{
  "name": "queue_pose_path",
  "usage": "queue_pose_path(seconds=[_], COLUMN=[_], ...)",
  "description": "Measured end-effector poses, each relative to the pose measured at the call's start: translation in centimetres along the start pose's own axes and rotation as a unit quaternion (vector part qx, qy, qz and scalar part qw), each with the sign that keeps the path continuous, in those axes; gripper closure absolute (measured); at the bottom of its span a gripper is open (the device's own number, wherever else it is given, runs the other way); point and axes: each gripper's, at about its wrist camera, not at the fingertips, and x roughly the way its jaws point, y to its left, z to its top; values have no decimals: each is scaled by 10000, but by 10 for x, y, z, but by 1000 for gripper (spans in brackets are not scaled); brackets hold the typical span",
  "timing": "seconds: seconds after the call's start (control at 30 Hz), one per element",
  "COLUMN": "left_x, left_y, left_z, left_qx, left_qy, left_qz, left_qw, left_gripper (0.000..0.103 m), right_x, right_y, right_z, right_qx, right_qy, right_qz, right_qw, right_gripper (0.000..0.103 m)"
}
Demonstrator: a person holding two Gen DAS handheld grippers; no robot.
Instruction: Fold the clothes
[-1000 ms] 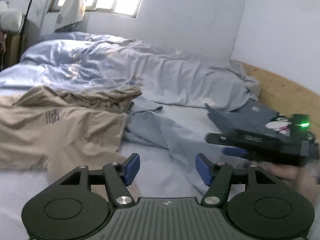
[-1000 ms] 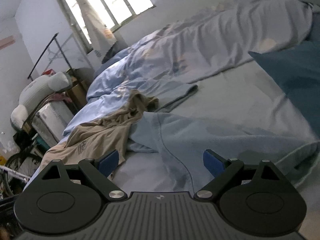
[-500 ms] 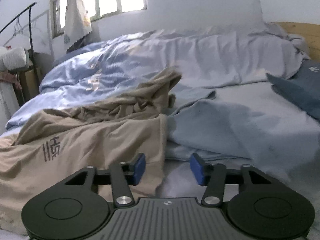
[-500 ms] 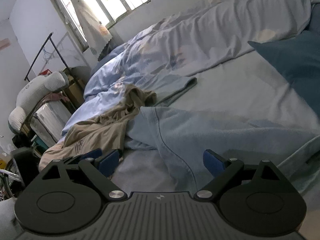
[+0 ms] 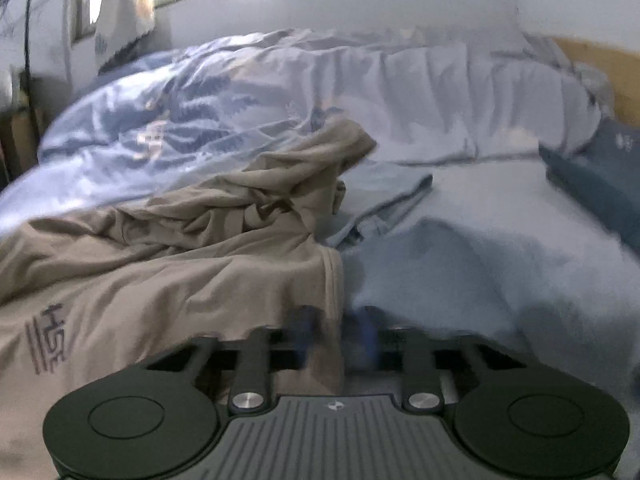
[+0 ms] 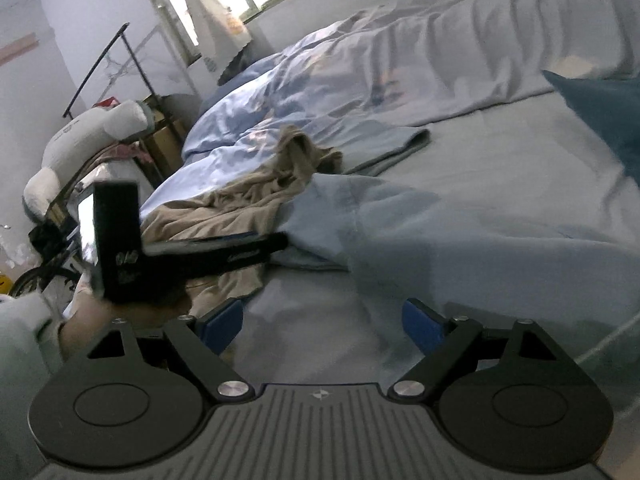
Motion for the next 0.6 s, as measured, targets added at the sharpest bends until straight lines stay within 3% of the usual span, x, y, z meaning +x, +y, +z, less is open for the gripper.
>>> queue_pose_path(seconds=[0.17, 0.27, 0.4, 0.6], left_x=[-24, -33, -47, -57], left_y=[35, 55, 74, 93], left_z=[14, 19, 22, 23], left_qx=[-802, -1269, -1571, -1612], left_qy=[-102, -8, 60, 169], left_qz=[-836, -1265, -1575, -1662], left_qw=[9932, 9838, 9749, 9727], left_gripper=[102, 103, 103, 103], right_x=[21, 36, 59, 88], right_y=[31, 56, 81, 107], right_z=[-2, -2, -1, 1], right_qx=[-302, -531, -535, -632], right_qy=[-52, -194, -405, -567], right_qz=[257, 356, 437, 263], right_qw=[9992, 9978, 9968, 9960], right_gripper=[14, 24, 27, 41])
